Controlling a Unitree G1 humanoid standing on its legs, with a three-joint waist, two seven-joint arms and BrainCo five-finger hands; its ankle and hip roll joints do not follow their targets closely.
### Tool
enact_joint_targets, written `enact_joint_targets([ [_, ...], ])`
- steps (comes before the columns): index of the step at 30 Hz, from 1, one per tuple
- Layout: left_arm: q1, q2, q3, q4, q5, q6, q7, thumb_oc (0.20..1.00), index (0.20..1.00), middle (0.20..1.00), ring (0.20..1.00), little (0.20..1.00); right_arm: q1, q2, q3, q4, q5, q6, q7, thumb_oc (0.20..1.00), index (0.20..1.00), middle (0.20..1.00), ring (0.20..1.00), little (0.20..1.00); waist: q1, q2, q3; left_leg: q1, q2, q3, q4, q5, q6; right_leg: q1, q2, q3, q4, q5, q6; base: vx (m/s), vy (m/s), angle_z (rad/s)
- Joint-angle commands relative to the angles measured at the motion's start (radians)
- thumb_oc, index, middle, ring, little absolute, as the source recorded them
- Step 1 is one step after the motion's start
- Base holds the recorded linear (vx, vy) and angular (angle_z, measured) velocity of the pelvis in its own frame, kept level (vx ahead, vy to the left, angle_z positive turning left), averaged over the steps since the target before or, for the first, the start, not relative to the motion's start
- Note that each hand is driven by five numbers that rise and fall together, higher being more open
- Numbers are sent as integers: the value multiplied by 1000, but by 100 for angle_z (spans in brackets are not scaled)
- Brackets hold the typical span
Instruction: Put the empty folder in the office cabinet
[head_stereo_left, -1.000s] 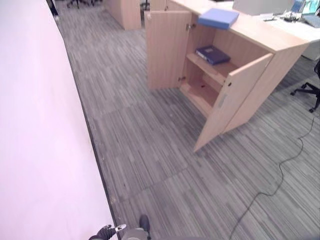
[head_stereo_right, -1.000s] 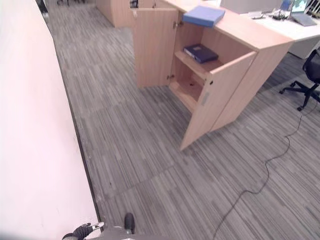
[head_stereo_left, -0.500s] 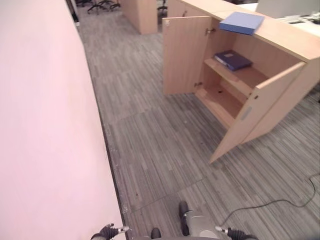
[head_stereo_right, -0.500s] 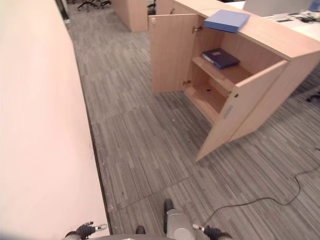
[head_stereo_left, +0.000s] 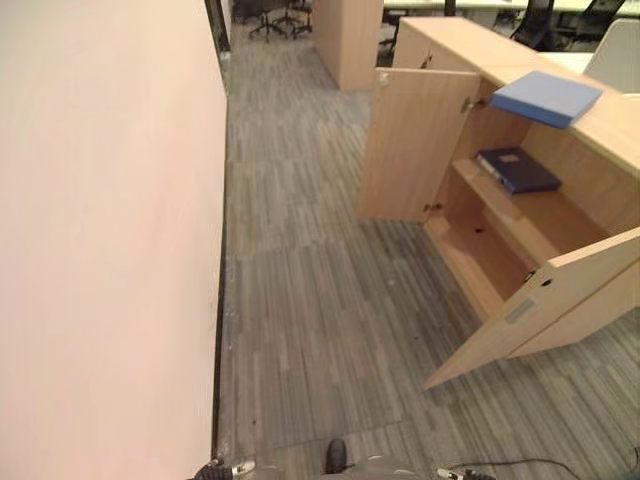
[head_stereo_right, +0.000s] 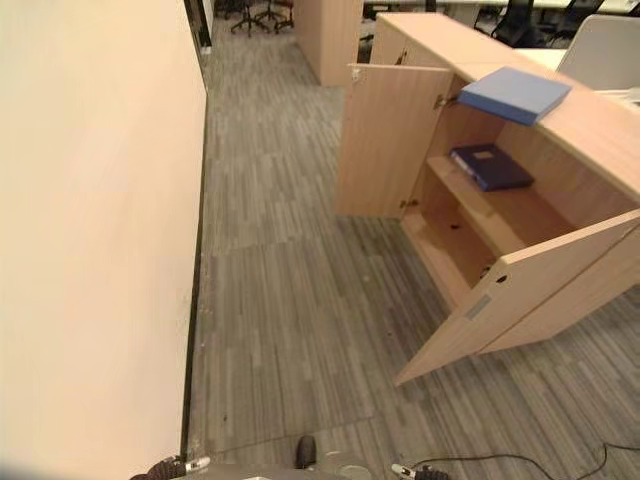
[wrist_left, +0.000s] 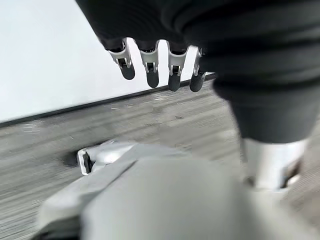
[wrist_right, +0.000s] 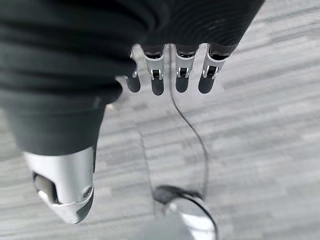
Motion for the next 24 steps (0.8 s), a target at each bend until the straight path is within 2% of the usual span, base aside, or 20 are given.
enact_joint_targets([
  [1,-21,15,4,-20,3,-5,18,1000,1000,1000,1000,1000,-12,-25,8,26,38,5,-16,1000,1000,1000,1000,1000,-1,-15,52,-22,-34,73,-195,11,104,42,-48,86,28,-21,103,151,-39,-17],
  [3,-17,16,15,-14,-7,-7,20,1000,1000,1000,1000,1000,-15,-25,18,28,24,4,-19,1000,1000,1000,1000,1000,15,-17,58,-60,-36,55,-311,21,100,63,-51,96,26,-37,108,181,-13,-22],
  [4,-16,16,16,-11,-9,-7,22,1000,1000,1000,1000,1000,-15,-25,21,29,19,3,-20,1000,1000,1000,1000,1000,19,-9,57,-70,-31,36,-386,49,89,68,-45,99,27,-47,111,183,32,-21],
  [6,-12,13,19,-4,-14,-6,23,1000,1000,1000,1000,1000,-13,-23,25,22,8,0,-22,1000,1000,1000,1000,1000,30,14,57,-63,-14,-15,-567,150,59,95,-29,112,31,-70,113,227,55,-27],
  [7,-8,11,20,0,-16,-7,23,1000,1000,1000,1000,1000,-13,-26,26,18,4,-3,-23,1000,1000,1000,1000,1000,34,21,62,-63,-11,-39,-638,181,52,113,-27,121,35,-86,114,254,67,-35],
  [10,4,-1,28,12,-28,-8,20,1000,1000,1000,1000,1000,-4,-27,24,21,-10,-4,-27,1000,1000,1000,1000,1000,47,40,61,-85,1,-106,-791,216,34,147,-19,157,43,-120,113,227,55,-53],
  [12,8,-7,39,19,-41,-8,19,1000,1000,1000,1000,1000,3,-26,21,28,-21,-3,-24,1000,1000,1000,1000,1000,49,49,60,-100,10,-124,-829,225,23,166,-20,179,50,-138,115,207,77,-44],
  [15,17,-10,50,24,-54,-8,17,1000,1000,1000,1000,1000,13,-29,17,37,-30,-2,-17,1000,1000,1000,1000,1000,56,59,52,-121,19,-159,-829,229,11,195,-26,214,53,-160,120,299,140,-52],
  [16,22,-12,52,28,-57,-9,14,1000,1000,1000,1000,1000,21,-34,9,49,-34,2,-13,1000,1000,1000,1000,1000,63,69,42,-128,25,-199,-829,246,0,218,-32,250,53,-178,122,434,242,-46],
  [18,23,-14,53,37,-55,-6,14,1000,1000,1000,1000,1000,36,-33,-3,71,-43,10,-5,1000,1000,1000,1000,1000,68,79,28,-118,30,-226,-826,270,-7,245,-46,279,53,-194,134,537,389,-77],
  [19,24,-16,54,45,-55,-7,14,1000,1000,1000,1000,1000,52,-28,-19,92,-49,19,3,1000,1000,1000,1000,1000,68,85,-4,-115,14,-207,-788,287,-5,271,-107,281,67,-206,168,741,635,-110],
  [20,18,-11,45,42,-48,-8,12,1000,1000,1000,1000,1000,57,-21,-29,94,-41,21,11,1000,1000,1000,1000,1000,67,77,-22,-134,-18,-175,-714,268,1,255,-158,273,100,-183,196,623,554,-80],
  [21,18,-10,45,42,-48,-8,12,1000,1000,1000,1000,1000,57,-21,-29,93,-41,21,11,1000,1000,1000,1000,1000,67,76,-23,-136,-19,-175,-710,266,2,254,-159,273,100,-183,197,452,430,-11],
  [22,10,-1,38,33,-37,-10,12,1000,1000,1000,1000,1000,56,-23,-33,83,-30,22,19,1000,1000,1000,1000,1000,65,67,-35,-142,-61,-140,-646,220,24,219,-212,277,169,-94,224,348,348,23],
  [23,4,4,32,29,-33,-11,10,1000,1000,1000,1000,1000,55,-28,-34,78,-29,24,21,1000,1000,1000,1000,1000,65,68,-38,-138,-85,-123,-632,195,50,193,-238,277,222,-28,223,348,348,23],
  [24,4,4,32,29,-33,-11,10,1000,1000,1000,1000,1000,55,-28,-35,78,-29,24,21,1000,1000,1000,1000,1000,66,67,-39,-140,-86,-122,-630,194,50,192,-239,278,222,-28,224,225,256,-10],
])
